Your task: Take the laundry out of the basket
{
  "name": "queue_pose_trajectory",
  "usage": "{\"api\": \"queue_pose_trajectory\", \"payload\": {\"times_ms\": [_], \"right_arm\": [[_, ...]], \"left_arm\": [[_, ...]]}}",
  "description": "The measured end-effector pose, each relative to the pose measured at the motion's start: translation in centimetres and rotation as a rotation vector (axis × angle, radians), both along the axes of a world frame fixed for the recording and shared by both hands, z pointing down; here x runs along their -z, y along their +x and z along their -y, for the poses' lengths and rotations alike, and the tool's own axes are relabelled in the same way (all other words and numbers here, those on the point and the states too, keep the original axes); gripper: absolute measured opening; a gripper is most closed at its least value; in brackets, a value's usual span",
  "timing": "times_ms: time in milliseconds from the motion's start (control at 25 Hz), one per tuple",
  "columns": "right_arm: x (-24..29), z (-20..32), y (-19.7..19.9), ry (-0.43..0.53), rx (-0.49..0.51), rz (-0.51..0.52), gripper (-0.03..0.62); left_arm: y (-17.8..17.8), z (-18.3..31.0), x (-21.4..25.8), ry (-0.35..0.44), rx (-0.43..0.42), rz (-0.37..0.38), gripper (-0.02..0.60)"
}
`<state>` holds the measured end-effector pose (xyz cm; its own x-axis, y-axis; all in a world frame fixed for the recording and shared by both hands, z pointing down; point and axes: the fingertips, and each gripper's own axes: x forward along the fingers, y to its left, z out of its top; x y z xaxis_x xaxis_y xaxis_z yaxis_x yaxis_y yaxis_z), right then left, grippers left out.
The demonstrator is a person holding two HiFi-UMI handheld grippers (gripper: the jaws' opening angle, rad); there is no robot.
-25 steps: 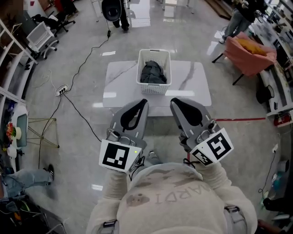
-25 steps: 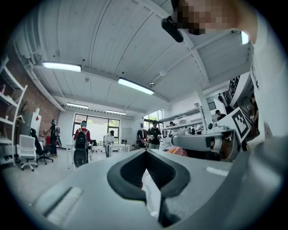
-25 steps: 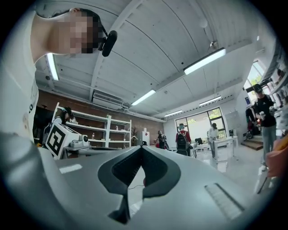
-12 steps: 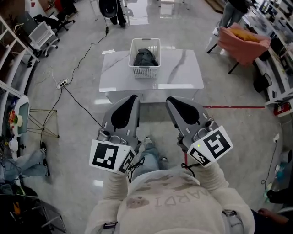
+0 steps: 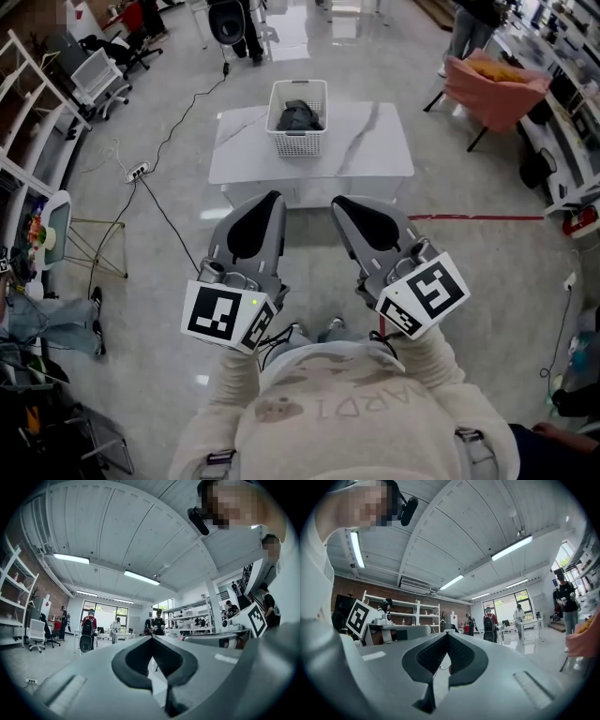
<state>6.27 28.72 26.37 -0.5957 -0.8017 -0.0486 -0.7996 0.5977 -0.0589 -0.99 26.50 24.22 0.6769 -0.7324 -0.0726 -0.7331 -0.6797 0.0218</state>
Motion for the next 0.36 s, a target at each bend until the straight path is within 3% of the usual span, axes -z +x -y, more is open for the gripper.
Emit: {"api": "queue_pose_trajectory", "payload": {"times_ms": [360], "right_arm": [[0.0,-0.4,-1.8,-0.006,-0.008,0.015,0.027]], "left_arm": [[-1.2,-0.9,0.7,0.031,-0.019,0.037,0.0]]}}
